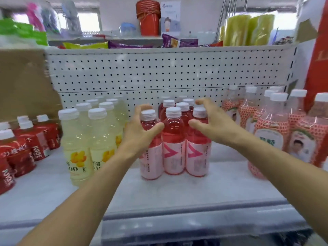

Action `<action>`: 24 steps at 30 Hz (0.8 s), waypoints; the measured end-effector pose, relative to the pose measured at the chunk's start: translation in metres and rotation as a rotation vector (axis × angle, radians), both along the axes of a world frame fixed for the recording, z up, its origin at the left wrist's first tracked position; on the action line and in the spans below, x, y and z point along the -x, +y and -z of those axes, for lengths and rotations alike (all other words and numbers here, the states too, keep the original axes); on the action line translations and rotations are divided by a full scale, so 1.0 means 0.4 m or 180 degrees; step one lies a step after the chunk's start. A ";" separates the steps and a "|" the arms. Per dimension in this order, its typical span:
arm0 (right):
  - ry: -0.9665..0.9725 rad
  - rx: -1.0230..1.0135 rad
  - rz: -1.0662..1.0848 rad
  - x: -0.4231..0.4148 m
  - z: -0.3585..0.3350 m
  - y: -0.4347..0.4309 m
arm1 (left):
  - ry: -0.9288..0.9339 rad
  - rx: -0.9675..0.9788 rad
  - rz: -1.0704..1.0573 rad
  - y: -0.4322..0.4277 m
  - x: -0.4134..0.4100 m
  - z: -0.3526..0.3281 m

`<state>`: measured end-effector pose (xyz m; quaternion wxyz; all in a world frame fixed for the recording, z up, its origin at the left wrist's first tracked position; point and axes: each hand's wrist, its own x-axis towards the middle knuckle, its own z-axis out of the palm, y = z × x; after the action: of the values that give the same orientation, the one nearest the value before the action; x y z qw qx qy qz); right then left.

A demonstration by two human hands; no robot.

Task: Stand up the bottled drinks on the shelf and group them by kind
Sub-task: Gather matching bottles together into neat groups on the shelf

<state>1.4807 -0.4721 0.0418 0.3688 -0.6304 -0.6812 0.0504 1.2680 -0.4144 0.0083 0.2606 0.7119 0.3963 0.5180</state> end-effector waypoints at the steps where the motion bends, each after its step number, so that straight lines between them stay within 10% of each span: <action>1: -0.0021 -0.0033 -0.0020 -0.013 0.000 0.000 | 0.0021 -0.0049 -0.0068 -0.008 -0.001 -0.002; 10: -0.0410 0.0106 0.0420 -0.133 -0.015 -0.021 | 0.0702 -0.0133 -0.0788 -0.108 0.050 -0.037; 14: -0.1011 -0.0115 0.0420 -0.111 -0.057 -0.003 | 0.2164 -0.1545 -0.1328 -0.120 0.002 -0.111; 24: -0.1853 0.0808 -0.0663 0.006 -0.169 0.185 | 0.3619 -0.0182 0.0144 0.031 -0.131 -0.247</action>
<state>1.4782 -0.3983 0.1093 0.0701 -0.5863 -0.8070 -0.0099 1.3204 -0.4021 0.1070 -0.0021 0.8938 0.4447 0.0582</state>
